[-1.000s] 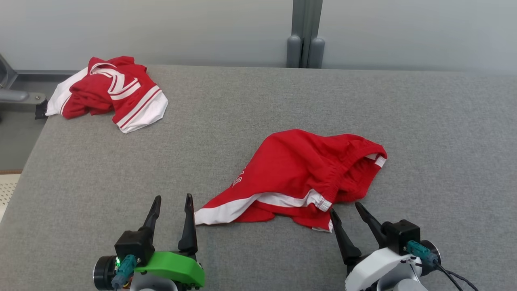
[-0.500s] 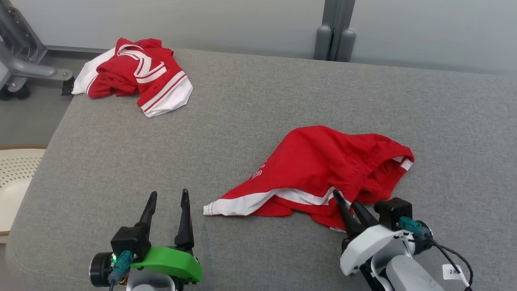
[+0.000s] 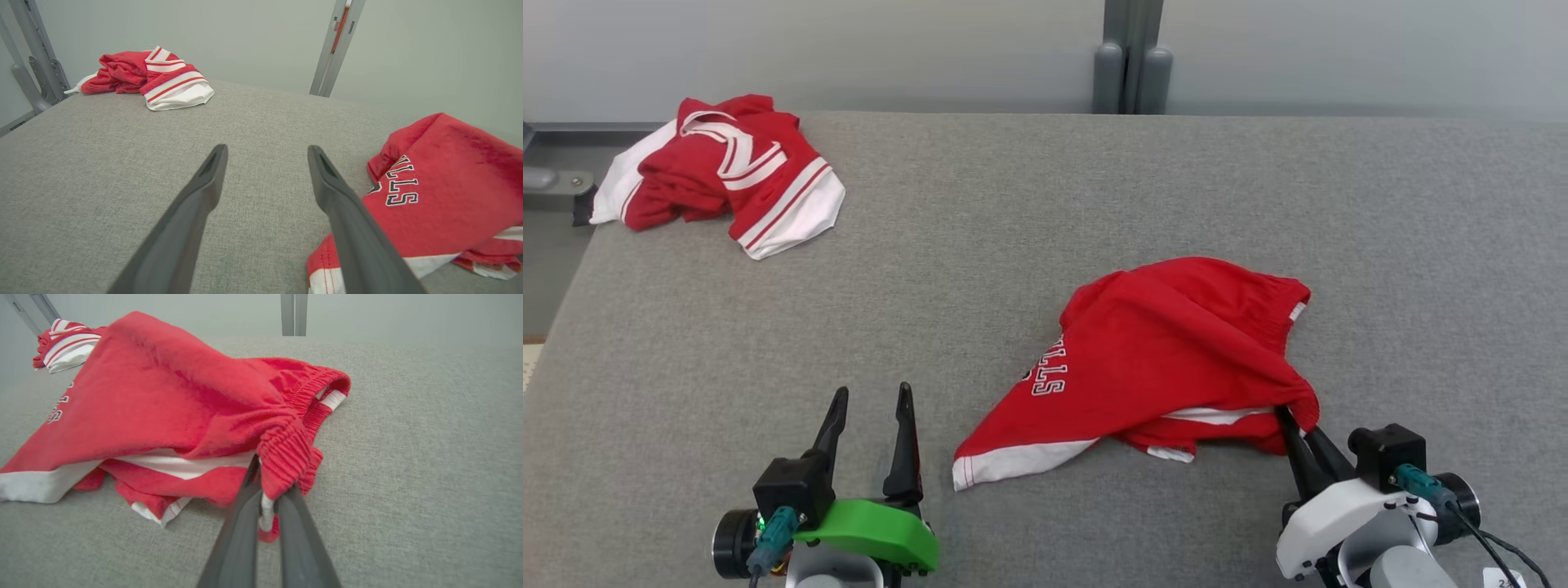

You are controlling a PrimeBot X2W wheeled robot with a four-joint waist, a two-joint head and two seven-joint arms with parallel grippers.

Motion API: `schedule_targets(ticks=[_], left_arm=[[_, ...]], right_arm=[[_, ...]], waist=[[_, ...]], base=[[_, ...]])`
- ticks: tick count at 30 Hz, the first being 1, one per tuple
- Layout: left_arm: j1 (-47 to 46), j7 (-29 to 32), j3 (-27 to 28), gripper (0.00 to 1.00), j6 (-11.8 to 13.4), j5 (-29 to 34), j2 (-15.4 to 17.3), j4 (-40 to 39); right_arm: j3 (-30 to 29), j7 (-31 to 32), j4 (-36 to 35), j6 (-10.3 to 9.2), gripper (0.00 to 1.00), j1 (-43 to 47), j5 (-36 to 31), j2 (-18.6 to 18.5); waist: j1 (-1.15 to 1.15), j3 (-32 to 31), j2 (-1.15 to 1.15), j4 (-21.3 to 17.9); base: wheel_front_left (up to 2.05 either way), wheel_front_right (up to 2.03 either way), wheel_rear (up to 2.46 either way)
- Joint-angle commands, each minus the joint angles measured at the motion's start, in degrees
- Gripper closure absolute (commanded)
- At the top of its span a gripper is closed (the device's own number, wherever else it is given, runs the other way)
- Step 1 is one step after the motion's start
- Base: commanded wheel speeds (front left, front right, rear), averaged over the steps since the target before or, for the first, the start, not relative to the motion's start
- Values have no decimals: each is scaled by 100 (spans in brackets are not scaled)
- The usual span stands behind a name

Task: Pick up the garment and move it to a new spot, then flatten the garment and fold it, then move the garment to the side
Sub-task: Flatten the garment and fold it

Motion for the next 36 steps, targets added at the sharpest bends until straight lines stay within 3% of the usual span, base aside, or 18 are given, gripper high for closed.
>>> schedule_targets(ticks=[1, 6, 7, 8, 9, 16, 23, 29, 36], left_arm=[[-85, -3, -11, 0, 26, -33, 16, -9], [-153, -3, -46, 0, 36, -29, 16, 16], [-157, -3, -47, 0, 39, -23, 16, 26], [-162, -3, -40, 0, 43, -17, 16, 29], [-163, -3, -40, 0, 38, -12, 16, 36], [-142, -3, -74, 0, -9, -39, 16, 50], [-217, -3, -148, 0, -41, -118, 16, -53], [-181, -3, -232, 0, 4, -132, 16, -130], [-74, -3, -240, 0, 92, -163, 17, -68]], right_arm=[[13, 44, -21, 1, 100, 75, 46, -45], [23, 26, 86, 1, 100, 159, 70, -133], [-3, 12, 112, 1, 93, 164, 52, -137], [-28, -22, 140, 1, 64, 170, 55, -130], [-53, -44, 149, 1, 0, 169, 61, -122], [-181, -202, 32, 1, 0, 259, 36, -74], [-331, -258, -540, 1, 0, 477, 35, -38], [-600, -267, -1130, 1, 0, 559, -26, 32], [-926, -278, -1312, 1, 0, 468, -103, 148]], waist=[[0, 105, 0, -151], [0, 164, 0, -280], [0, 165, 0, -298], [0, 161, 0, -321], [0, 154, 0, -340], [0, 14, 0, -499], [0, -191, 0, -579], [0, -418, 0, -601], [0, -543, 0, -536]], base=[[0, 0, 0], [0, 0, 0], [0, 0, 0], [0, 0, 0], [0, 0, 0], [0, 0, 0], [0, 0, 0], [0, 0, 0], [0, 0, 0]])
